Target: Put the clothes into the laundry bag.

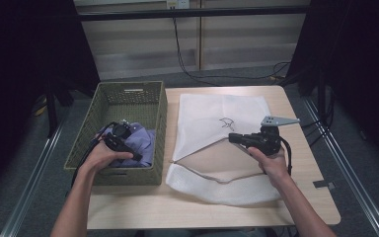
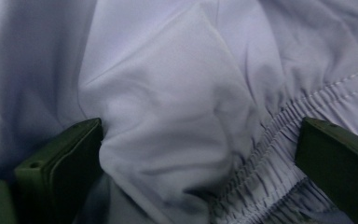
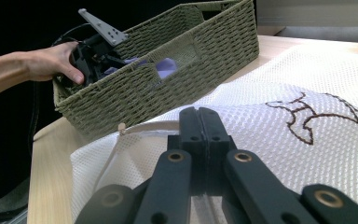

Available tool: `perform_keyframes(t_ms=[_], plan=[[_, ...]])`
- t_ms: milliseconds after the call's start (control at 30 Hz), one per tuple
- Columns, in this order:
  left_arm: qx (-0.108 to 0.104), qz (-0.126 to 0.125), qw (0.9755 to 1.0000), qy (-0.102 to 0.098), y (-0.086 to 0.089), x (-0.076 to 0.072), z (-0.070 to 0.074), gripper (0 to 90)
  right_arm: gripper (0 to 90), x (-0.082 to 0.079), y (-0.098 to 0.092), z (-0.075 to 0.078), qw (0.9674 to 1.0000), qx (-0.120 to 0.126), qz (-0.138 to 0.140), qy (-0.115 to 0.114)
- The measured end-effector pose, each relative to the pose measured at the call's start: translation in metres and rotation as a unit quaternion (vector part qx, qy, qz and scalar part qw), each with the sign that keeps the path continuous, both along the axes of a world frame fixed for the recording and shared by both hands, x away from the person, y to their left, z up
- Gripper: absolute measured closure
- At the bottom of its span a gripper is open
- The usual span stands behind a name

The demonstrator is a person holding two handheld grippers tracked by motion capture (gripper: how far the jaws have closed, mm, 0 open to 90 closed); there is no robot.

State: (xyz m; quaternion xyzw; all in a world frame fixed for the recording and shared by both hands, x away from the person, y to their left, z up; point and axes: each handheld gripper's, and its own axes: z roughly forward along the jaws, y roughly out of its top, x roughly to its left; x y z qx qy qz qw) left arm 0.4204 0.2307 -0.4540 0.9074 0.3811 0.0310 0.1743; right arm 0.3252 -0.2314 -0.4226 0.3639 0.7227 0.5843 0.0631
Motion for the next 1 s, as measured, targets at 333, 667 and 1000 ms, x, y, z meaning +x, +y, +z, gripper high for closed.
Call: perform_keyframes(t_ms=[333,667,1000], plan=[[0.017,-0.020,0.9991,0.035,-0.002,0.007,-0.014,1.0,90.0,0.001,0.000,-0.001,1.0000,-0.001,0.001,0.002],[0.022,-0.008,0.9983,0.053,-0.005,0.010,-0.018,3.1,90.0,0.001,0.000,-0.002,1.0000,-0.004,0.002,0.003],[0.003,-0.012,0.9963,0.085,-0.004,0.009,-0.007,49.3,90.0,0.001,0.000,-0.002,1.0000,-0.006,-0.002,0.001]])
